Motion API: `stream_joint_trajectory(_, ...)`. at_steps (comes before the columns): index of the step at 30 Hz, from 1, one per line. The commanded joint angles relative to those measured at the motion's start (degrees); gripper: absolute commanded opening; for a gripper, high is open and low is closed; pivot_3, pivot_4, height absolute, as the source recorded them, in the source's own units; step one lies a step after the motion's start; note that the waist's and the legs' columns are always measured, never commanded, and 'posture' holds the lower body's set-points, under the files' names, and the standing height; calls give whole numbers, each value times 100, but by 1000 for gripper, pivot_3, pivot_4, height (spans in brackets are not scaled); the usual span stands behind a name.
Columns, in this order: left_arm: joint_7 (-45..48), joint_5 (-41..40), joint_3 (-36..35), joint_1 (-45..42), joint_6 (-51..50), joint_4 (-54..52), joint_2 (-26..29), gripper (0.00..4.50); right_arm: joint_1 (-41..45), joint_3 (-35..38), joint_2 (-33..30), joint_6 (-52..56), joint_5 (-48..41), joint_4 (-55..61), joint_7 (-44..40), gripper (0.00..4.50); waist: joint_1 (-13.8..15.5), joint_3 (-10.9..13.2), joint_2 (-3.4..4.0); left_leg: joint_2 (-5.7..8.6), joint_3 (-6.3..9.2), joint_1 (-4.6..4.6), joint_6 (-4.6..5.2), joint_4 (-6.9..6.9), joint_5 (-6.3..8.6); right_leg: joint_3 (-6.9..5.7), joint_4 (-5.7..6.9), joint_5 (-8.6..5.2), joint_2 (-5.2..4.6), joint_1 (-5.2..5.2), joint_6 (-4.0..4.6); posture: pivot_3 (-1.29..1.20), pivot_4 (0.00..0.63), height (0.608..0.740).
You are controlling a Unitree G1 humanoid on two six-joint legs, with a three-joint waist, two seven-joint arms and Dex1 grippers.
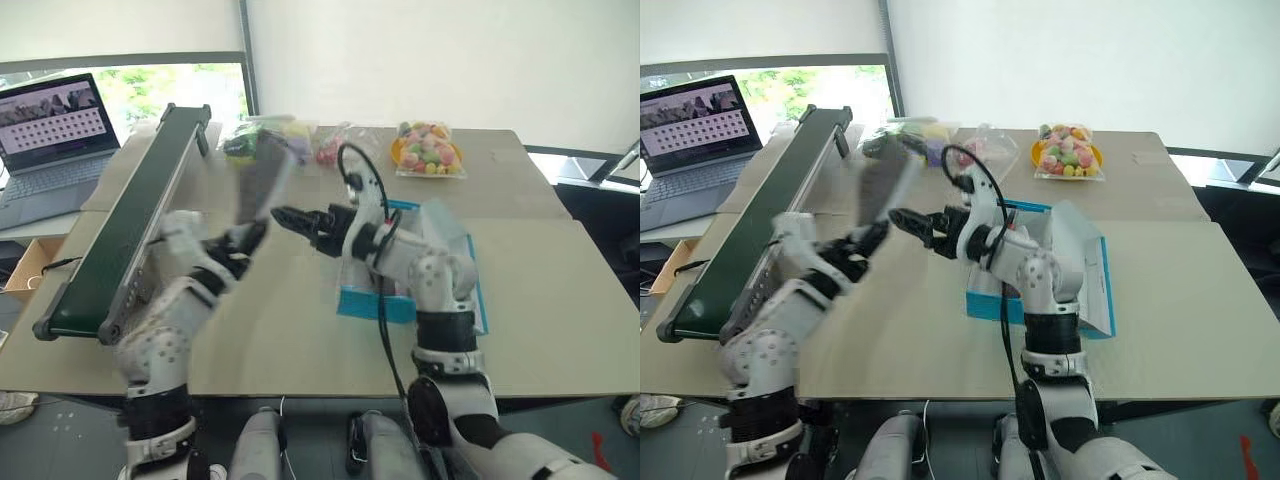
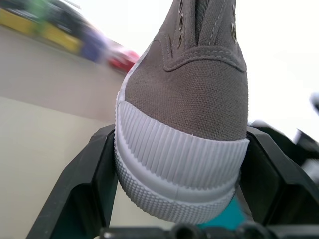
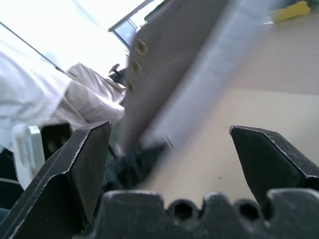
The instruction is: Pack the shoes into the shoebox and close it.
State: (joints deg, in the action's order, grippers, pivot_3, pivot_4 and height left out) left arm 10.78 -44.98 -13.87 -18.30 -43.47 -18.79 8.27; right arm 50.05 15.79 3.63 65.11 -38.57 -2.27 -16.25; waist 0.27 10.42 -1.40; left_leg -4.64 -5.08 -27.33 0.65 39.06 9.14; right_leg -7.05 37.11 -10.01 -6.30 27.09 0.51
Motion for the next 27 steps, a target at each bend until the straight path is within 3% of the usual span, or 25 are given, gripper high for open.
stream_joint_trajectory(1, 180, -161, 224, -15, -54, -349, 77, 3037, 277, 380, -38, 120, -348, -2, 310, 4500, -14, 0, 1, -2, 2, 1, 0, -1, 0, -1, 1, -1, 3, 0, 1, 0, 150, 681)
stream_joint_trajectory(11, 273, -75, 330, -118, 22, -186, 197, 3037, 333, 704, -70, -13, -583, -80, 804, 4500, -38, 1, 2, -1, 5, 0, 4, -3, -3, 1, 0, -1, 5, 2, 1, 0, 150, 681)
stream_joint_trajectory(15, 272, -11, 321, -147, 77, -104, 221, 3028, 279, 696, -57, -46, -624, -16, 875, 3571, -36, 1, 2, -1, 5, -1, 8, -3, -5, 2, -1, -1, 5, 2, 1, 0, 150, 681)
stream_joint_trajectory(24, 252, 89, 332, -124, 115, -85, 269, 3028, 223, 544, -48, 103, -755, 110, 872, 497, -40, 2, 3, -1, 6, -1, 1, -4, 0, 2, -1, -1, 5, 3, 2, 0, 150, 681)
stream_joint_trajectory(27, 251, 132, 363, -100, 104, -103, 278, 3028, 230, 518, -18, 180, -817, 160, 906, 378, -38, 2, 4, -1, 6, -1, 0, -4, 0, 2, -1, -1, 5, 3, 2, 0, 150, 681)
